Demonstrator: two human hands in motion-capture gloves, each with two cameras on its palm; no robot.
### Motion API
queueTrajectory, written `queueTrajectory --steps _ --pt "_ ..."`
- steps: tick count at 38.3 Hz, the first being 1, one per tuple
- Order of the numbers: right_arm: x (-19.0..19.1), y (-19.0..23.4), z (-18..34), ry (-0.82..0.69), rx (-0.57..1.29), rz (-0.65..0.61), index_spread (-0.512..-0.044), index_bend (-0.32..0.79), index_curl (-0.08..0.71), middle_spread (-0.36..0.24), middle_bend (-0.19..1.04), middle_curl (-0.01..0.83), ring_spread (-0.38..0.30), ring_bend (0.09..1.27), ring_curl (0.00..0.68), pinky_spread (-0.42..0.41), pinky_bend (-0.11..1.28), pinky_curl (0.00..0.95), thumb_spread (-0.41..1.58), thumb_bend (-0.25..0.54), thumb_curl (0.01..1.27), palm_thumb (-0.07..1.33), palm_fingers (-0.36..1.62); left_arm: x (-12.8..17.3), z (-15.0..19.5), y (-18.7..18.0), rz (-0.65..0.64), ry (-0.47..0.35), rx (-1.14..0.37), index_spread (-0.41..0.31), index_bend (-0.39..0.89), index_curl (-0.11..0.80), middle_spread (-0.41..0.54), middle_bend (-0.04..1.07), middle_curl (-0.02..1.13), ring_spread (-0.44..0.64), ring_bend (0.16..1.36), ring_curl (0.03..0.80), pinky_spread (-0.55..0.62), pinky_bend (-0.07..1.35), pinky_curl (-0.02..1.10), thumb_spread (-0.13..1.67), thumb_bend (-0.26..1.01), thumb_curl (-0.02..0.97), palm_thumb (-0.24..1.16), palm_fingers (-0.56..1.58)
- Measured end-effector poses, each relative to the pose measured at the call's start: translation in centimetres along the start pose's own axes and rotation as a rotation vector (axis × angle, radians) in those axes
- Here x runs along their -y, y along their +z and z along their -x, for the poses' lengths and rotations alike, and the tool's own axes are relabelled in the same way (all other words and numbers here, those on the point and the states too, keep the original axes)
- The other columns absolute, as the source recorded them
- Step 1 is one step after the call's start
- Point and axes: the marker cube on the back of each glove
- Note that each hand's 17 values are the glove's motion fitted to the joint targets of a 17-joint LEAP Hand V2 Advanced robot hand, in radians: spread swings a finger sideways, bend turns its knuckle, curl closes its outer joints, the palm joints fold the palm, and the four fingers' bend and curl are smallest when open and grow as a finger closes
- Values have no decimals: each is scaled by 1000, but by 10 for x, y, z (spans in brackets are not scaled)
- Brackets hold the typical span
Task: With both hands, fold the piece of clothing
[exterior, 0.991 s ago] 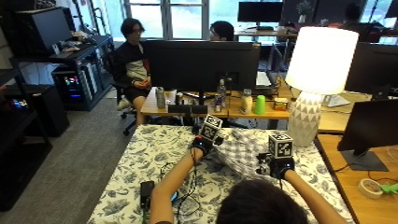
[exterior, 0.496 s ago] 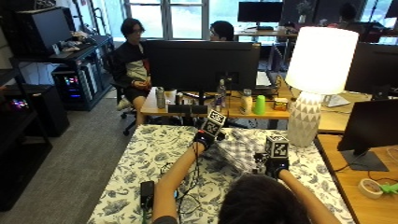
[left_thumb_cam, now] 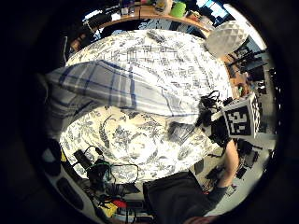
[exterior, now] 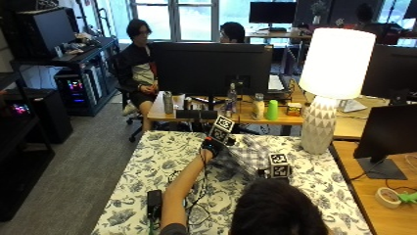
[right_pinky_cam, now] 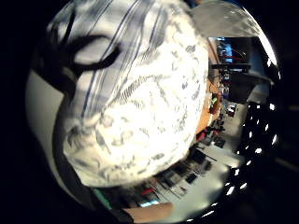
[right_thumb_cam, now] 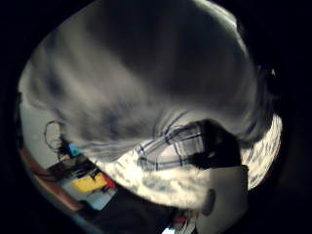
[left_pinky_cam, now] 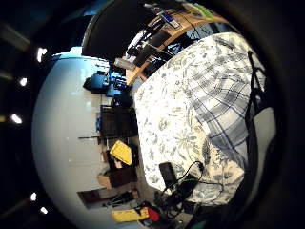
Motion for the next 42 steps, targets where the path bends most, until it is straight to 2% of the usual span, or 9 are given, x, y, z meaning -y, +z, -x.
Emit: queueTrajectory --steps 1,3,6,8,10,18,25,34,42 --pt "7 -1 -5 33 -27 -89 -192 88 140 -53 307 397 -46 718 369 59 740 371 1071 113 333 763 678 1 0 3 -22 2 -3 -197 99 329 -318 488 607 -358 858 542 -376 838 560 1602 80 183 548 1158" --pt "12 -5 -13 81 -45 -167 -203 86 139 -76 326 400 -85 714 348 -13 747 355 1055 134 351 829 811 0 2 10 -35 5 -3 -196 110 328 -325 529 625 -364 889 556 -373 841 575 1606 75 169 523 1140" --pt "-5 -6 -11 69 83 28 -223 200 176 -122 400 427 -154 707 351 -148 718 349 960 170 403 953 1192 -7 3 22 -8 5 -5 -196 124 330 -336 611 664 -370 942 586 -365 851 604 1610 68 148 485 1121" --pt "-22 -8 -10 47 185 243 -227 212 213 -137 399 440 -175 710 380 -190 712 373 904 166 423 988 1221 -15 6 29 31 2 3 -200 135 333 -340 647 684 -374 965 602 -363 861 624 1611 65 137 465 1103" --pt "-31 -14 -14 37 204 312 -229 237 247 -143 383 448 -188 718 403 -221 703 388 861 160 440 1016 1239 -19 11 33 24 7 24 -200 140 337 -345 683 707 -377 986 622 -365 891 649 1612 62 126 444 1097" --pt "19 -14 -72 108 -18 30 -227 243 328 -160 357 466 -209 681 424 -300 658 398 698 92 496 1049 1262 -21 -1 36 -69 194 -73 -210 169 365 -360 772 777 -392 1050 682 -375 975 738 1612 66 96 397 1075" --pt "-2 -55 -73 55 19 81 -231 242 375 -169 341 472 -221 652 425 -333 608 388 558 29 544 1060 1292 -32 13 50 175 217 -76 -219 187 399 -364 796 815 -395 1071 720 -378 1004 809 1608 73 81 369 1051" --pt "-52 -133 -63 52 -49 150 -223 226 417 -172 330 479 -229 624 427 -348 581 386 446 -22 597 1078 1311 -60 26 -8 138 251 -62 -229 193 443 -367 802 848 -394 1076 755 -372 989 878 1603 87 73 350 1036" --pt "-34 -162 -65 97 -160 152 -229 203 444 -173 318 484 -232 615 432 -350 575 389 406 -29 628 1073 1314 -42 34 -22 122 195 -9 -231 189 477 -367 797 866 -397 1068 773 -370 966 929 1600 100 70 335 1027"
